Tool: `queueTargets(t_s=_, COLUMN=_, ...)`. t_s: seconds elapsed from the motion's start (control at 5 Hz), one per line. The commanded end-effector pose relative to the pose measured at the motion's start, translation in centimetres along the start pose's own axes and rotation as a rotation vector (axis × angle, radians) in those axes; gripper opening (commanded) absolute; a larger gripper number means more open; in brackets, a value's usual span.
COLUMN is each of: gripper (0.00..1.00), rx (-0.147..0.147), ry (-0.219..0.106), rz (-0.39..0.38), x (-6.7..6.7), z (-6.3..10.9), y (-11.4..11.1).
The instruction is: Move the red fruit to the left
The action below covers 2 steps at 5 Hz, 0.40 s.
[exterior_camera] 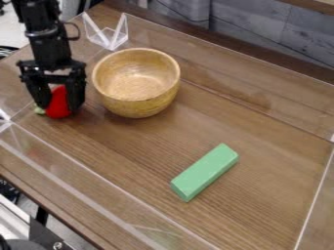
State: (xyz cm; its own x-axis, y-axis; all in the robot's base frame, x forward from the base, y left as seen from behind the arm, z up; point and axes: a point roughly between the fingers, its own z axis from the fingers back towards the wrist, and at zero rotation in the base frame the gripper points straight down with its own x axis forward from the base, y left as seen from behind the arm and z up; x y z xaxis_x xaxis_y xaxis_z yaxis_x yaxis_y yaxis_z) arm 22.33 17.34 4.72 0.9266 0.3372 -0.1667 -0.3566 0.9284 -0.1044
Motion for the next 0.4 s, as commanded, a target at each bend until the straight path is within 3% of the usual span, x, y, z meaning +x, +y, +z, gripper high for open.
queueTargets(t_s=0.0, gripper=1.0, rx=-0.007, ry=-0.107, rz=0.008, x=0.1, z=4.3, y=-0.4)
queueTargets(t_s=0.2, gripper=1.0, rx=-0.038, ry=-0.133, rz=0.008, x=0.0, z=6.7, y=-1.7)
